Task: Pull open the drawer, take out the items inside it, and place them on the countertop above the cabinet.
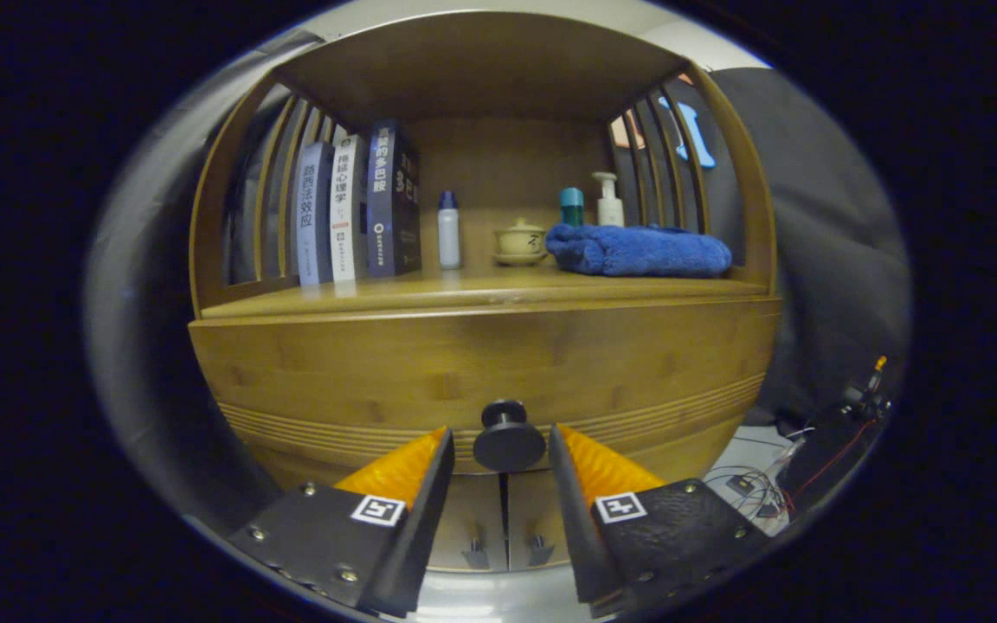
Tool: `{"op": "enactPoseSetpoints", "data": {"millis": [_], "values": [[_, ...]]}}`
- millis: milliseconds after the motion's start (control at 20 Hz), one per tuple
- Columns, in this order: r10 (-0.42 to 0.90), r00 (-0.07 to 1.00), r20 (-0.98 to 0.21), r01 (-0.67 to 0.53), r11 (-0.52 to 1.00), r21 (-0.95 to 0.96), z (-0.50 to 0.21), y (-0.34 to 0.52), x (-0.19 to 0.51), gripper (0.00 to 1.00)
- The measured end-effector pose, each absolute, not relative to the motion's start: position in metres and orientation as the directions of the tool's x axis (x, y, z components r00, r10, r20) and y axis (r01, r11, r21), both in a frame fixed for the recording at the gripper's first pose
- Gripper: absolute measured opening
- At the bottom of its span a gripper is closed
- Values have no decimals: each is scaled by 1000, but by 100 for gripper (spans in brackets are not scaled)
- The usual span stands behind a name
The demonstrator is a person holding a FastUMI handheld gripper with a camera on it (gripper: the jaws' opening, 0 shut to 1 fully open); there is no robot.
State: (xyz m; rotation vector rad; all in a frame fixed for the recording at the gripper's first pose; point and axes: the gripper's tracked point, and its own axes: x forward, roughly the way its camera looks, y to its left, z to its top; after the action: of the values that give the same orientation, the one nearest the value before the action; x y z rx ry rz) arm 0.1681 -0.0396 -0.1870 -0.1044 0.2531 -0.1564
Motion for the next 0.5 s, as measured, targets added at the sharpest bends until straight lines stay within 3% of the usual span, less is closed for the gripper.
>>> {"op": "enactPoseSetpoints", "data": {"millis": [200,350,500], "values": [[-166,971,-171,144,981,-131,-183,-41,175,42],[-171,979,-114,157,980,-125,-179,-41,175,41],[-154,978,-139,136,981,-136,-185,-42,177,41]]}}
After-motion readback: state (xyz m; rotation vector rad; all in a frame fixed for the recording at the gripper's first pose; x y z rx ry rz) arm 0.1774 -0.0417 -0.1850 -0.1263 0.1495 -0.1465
